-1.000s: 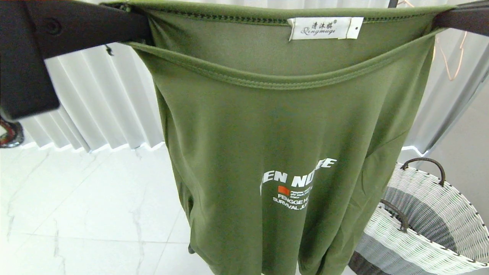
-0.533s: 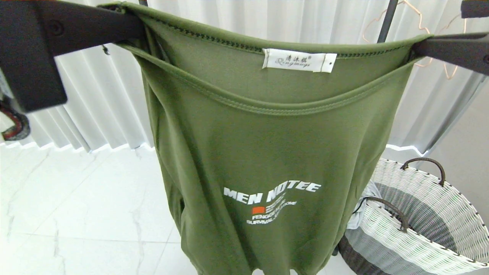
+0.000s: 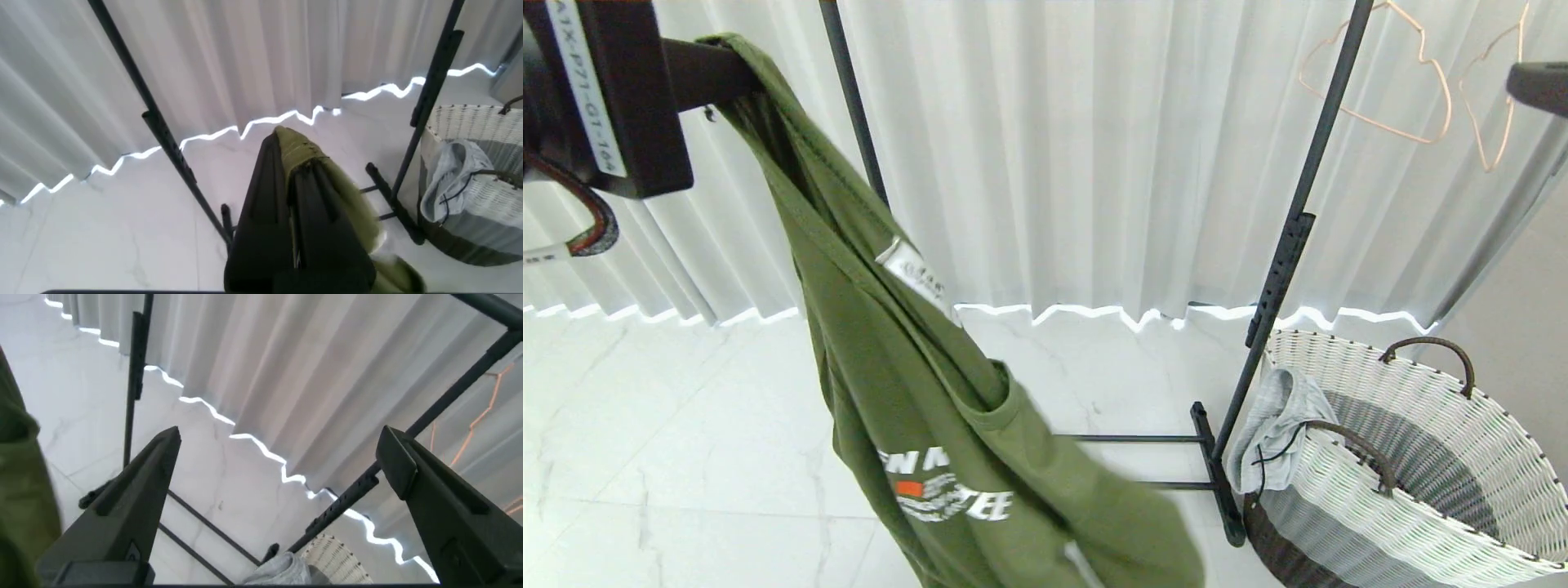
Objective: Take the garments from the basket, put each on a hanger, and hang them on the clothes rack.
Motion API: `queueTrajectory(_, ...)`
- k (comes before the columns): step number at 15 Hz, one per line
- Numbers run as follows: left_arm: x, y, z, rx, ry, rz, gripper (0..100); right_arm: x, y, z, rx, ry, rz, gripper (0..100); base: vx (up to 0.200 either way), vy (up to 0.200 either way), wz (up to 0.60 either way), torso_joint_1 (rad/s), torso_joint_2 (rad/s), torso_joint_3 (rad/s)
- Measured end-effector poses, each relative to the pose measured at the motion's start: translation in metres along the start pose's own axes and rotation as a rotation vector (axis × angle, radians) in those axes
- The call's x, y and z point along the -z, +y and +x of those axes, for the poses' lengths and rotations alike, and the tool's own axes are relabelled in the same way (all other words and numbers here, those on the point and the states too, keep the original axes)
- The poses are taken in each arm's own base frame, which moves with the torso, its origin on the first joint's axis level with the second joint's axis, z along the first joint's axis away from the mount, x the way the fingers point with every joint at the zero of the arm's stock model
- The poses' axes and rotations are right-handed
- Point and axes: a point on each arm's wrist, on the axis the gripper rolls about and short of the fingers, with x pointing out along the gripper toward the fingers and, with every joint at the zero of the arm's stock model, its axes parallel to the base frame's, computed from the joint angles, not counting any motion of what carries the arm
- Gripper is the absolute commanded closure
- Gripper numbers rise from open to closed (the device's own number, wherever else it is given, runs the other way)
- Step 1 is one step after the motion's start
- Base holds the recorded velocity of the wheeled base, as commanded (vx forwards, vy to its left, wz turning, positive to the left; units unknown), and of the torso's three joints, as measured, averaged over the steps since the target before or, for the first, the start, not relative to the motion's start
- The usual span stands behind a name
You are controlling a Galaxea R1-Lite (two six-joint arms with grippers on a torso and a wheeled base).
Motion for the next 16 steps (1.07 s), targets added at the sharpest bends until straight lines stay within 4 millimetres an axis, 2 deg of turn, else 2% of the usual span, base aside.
queueTrajectory(4, 0.004, 0.005, -0.004, -0.015, 0.004, 0.061, 100, 0.011, -0.011, -0.007, 0.066, 0.071, -0.007, 0, 0.0, 0.0, 0.0, 0.0, 0.0, 0.0)
queueTrajectory(7, 0.021, 0.025, -0.012, -0.062, 0.032, 0.161, 100, 0.034, -0.036, -0.012, 0.29, 0.283, -0.053, 0, 0.0, 0.0, 0.0, 0.0, 0.0, 0.0)
queueTrajectory(10, 0.04, 0.048, -0.022, -0.075, 0.049, 0.167, 100, 0.062, -0.056, -0.031, 0.517, 0.528, -0.066, 0, 0.0, 0.0, 0.0, 0.0, 0.0, 0.0)
queueTrajectory(13, 0.049, 0.062, -0.03, -0.081, 0.046, 0.147, 100, 0.084, -0.051, -0.047, 0.603, 0.58, 0.081, 0, 0.0, 0.0, 0.0, 0.0, 0.0, 0.0)
queueTrajectory(16, 0.054, 0.067, -0.032, -0.09, 0.055, 0.112, 100, 0.093, -0.047, -0.056, 0.637, 0.581, 0.137, 0, 0.0, 0.0, 0.0, 0.0, 0.0, 0.0)
